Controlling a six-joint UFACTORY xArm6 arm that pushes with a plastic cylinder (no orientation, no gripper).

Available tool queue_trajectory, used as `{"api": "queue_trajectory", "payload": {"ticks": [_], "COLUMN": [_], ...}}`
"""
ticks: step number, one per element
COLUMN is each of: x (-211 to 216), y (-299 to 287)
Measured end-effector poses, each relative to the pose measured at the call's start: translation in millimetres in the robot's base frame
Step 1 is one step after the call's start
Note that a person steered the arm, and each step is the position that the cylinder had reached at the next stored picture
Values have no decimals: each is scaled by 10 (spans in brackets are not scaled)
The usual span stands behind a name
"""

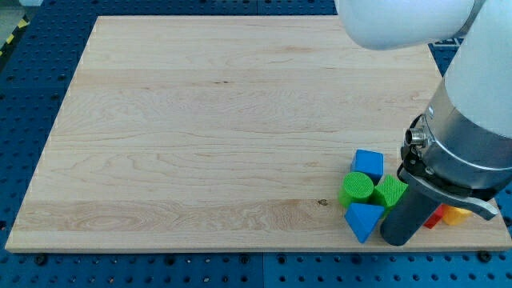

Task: Move the blue triangle to the left side

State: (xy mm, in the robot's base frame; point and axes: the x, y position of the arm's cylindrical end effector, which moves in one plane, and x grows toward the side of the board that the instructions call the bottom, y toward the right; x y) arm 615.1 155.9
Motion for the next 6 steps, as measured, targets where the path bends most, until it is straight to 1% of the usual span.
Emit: {"api": "queue_trajectory", "payload": {"ticks": [3, 5, 6], "x": [-35, -34, -34], "y": [0, -183, -428]}}
